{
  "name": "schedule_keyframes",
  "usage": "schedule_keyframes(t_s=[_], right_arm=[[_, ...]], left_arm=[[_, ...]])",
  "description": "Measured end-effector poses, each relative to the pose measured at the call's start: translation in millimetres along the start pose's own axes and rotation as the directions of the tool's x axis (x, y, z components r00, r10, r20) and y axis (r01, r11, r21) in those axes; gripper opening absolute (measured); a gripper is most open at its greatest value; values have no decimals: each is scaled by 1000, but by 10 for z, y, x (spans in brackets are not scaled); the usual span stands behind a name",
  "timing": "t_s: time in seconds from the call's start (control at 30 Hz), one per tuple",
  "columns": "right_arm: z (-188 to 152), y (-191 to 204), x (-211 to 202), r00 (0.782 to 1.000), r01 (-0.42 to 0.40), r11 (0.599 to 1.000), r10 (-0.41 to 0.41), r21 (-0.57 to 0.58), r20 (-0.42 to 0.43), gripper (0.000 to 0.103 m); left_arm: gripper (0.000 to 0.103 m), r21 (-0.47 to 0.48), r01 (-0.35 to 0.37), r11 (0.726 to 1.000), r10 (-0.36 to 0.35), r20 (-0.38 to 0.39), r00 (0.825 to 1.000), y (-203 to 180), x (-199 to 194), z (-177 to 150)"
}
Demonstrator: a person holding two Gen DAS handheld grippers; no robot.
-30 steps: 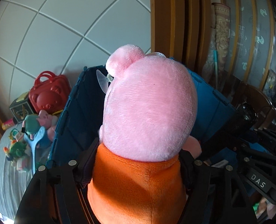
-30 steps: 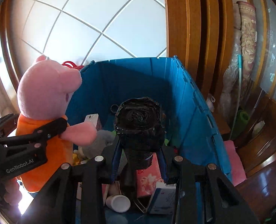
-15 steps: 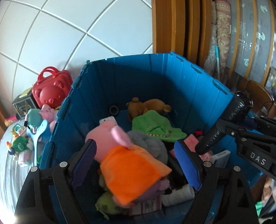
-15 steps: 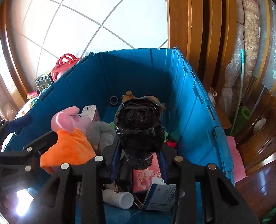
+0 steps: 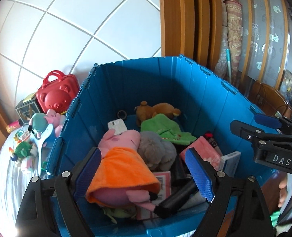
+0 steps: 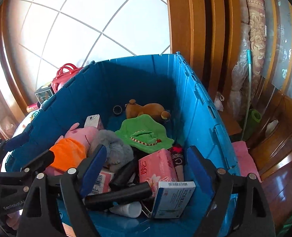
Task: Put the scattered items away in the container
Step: 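Open both tools to drop the pig and black cylinder into the blue box, then move both tools back over the remaining items on the bed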
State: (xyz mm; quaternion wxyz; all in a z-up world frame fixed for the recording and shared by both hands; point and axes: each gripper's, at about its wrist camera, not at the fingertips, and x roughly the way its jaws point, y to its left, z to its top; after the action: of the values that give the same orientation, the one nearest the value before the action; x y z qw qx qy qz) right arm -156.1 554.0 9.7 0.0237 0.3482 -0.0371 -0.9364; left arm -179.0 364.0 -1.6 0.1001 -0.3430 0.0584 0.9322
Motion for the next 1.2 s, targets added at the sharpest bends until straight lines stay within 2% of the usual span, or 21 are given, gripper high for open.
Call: schedule_keyframes(t_s=[0.03,0.13,0.43,0.7,0.93,1.2], right_arm=[[-11,-7,-34,1000,1,1000,-1,5,5,92],[-64,-4,-138,1000,1,1000,-2,10,22,98],[-252,55,-435,998,-6,1000,5,9,55,100],[-415,291,-639,998,12,1000,-12,-6,64,103],[-614,743,-809,997,3,1000,-2,-15,80,103],[-807,1565,-879,996,-10,999,14,-38,92,103]], left_arm=[[88,1,-1,1000,1,1,1000,-1,-16,-13],[88,-2,-2,1000,2,5,1000,8,-85,-56],[88,-4,-16,1000,16,9,1000,41,-319,-246],[88,9,-8,1000,7,26,1000,156,-573,-443],[88,5,-9,1000,9,48,999,550,-825,-659],[88,-32,-16,999,17,48,999,1276,-1132,-1077]])
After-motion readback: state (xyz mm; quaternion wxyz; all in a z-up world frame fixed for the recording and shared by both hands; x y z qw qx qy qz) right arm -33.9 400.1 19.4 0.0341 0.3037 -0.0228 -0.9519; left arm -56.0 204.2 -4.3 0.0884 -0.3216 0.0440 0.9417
